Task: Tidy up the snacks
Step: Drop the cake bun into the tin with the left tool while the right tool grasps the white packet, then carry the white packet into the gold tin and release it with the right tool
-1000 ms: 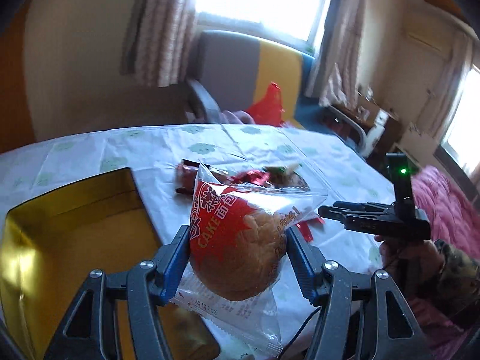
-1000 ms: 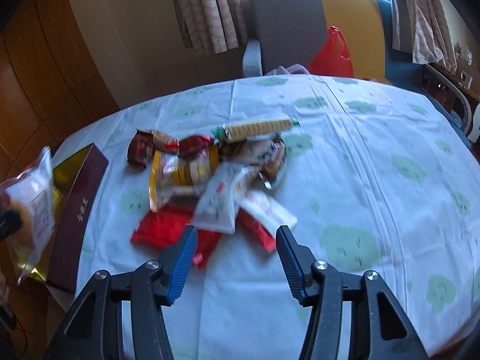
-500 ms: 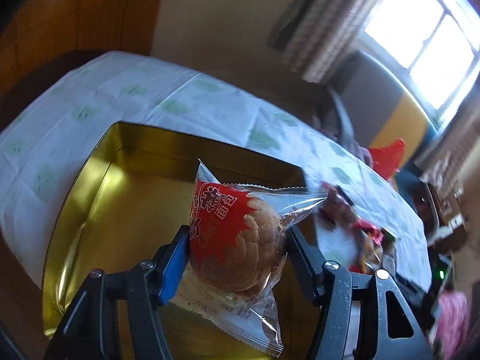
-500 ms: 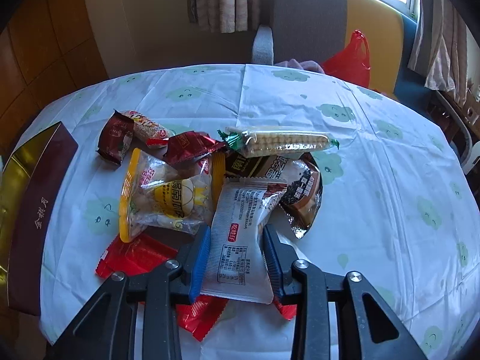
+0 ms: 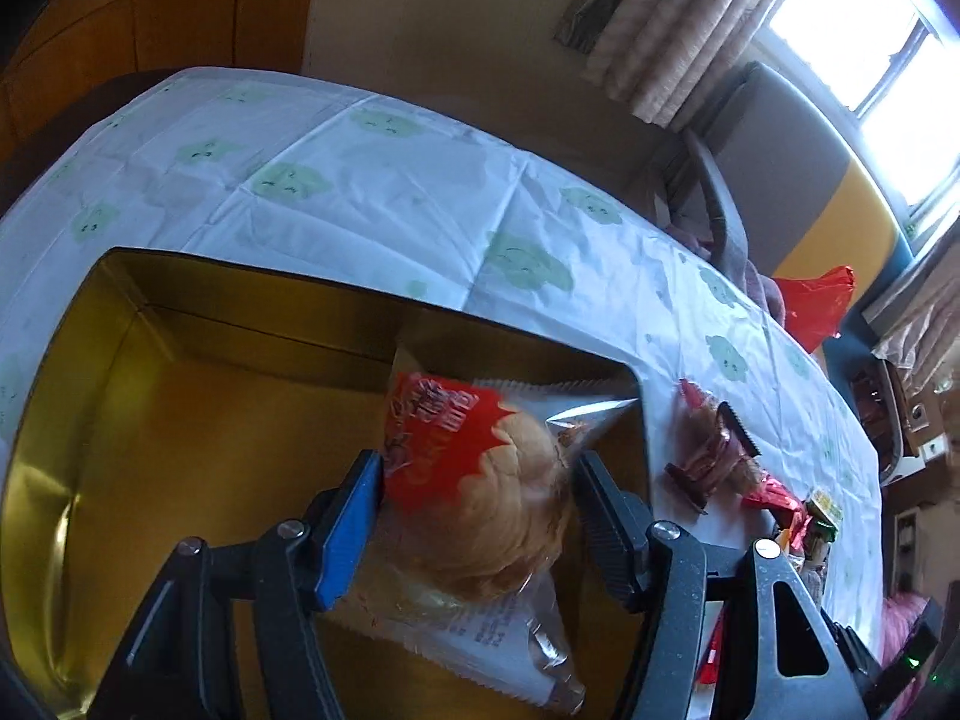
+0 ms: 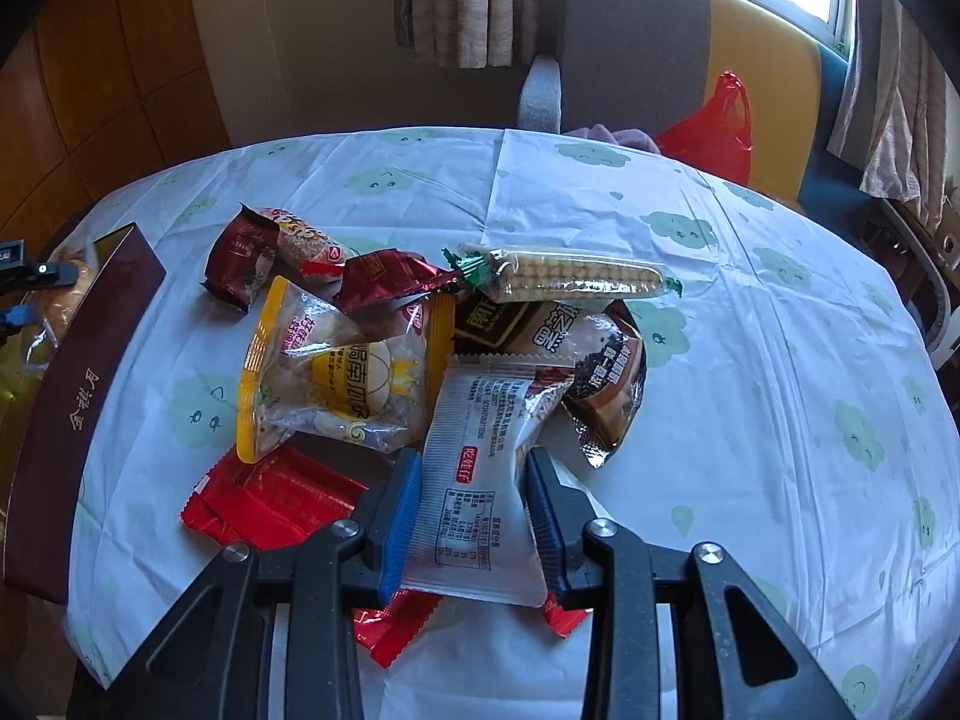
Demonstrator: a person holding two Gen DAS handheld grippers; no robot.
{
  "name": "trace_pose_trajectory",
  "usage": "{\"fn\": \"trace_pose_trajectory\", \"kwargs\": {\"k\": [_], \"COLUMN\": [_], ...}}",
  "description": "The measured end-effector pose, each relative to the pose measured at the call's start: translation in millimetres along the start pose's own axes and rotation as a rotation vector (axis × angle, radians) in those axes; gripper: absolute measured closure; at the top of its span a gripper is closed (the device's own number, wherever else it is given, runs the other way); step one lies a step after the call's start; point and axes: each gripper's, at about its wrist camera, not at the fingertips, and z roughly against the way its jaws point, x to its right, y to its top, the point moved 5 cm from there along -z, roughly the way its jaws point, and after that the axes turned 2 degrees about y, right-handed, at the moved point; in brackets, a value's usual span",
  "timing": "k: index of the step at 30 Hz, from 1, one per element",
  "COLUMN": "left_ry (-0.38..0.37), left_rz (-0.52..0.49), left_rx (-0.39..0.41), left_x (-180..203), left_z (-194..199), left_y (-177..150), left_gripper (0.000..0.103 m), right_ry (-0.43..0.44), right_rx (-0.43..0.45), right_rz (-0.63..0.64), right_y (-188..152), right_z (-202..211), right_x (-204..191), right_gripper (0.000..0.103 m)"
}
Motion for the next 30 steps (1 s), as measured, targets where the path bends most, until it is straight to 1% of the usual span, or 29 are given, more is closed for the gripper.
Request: {"fn": "trace_pose_trajectory", "kwargs": {"k": [2, 6, 8, 13, 16, 18, 22, 24, 26, 30], "left_ry": [-0.001, 0.045, 0.087, 0.140, 0.165, 0.186, 0.210, 0.218, 0.242, 0.271], "left_rz": [-0.019, -0.049, -0.070, -0.094, -0.127, -0.155, -0.166, -0.162, -0.162, -0.149], "left_rx": [0.029, 0.079, 0.107, 0.144, 0.168, 0.181, 0.203, 0.211, 0.225, 0.244], "left_x": [4.4, 6.1, 4.9, -6.1, -9.9, -11.8, -16.6, -20.6, -24.1, -31.3], "left_z": [5.5, 24.0, 34.1, 56.0, 67.2, 73.0, 82.8, 86.8, 91.1, 98.4], "left_y": [-0.9, -12.2, -21.1, -50.2, -66.5, -76.1, -89.7, -95.3, -99.0, -103.5], "left_gripper": [0.030, 0.029, 0.029, 0.029, 0.027, 0.027, 0.027, 0.027, 0.027, 0.027], "right_ry": [0.000, 0.000, 0.003, 0.044, 0.086, 0.115, 0.172, 0.200, 0.235, 0.295], "right_rx": [0.003, 0.010, 0.015, 0.058, 0.080, 0.081, 0.071, 0.067, 0.061, 0.050], "right_rz": [0.004, 0.008, 0.001, -0.009, -0.022, -0.034, -0.046, -0.034, -0.013, 0.054], "right_y": [-0.1, 0.1, 0.2, 1.0, 0.0, -2.8, -12.5, -16.9, -20.8, -25.1], "right_z": [0.1, 0.4, 2.7, 20.8, 34.7, 40.7, 49.1, 52.8, 56.7, 62.5], "right_x": [-0.2, -0.6, -0.6, -7.3, -12.0, -15.1, -26.4, -36.9, -51.0, -85.7], "right_gripper": [0.067, 0.067, 0.068, 0.068, 0.068, 0.068, 0.068, 0.068, 0.068, 0.068]}}
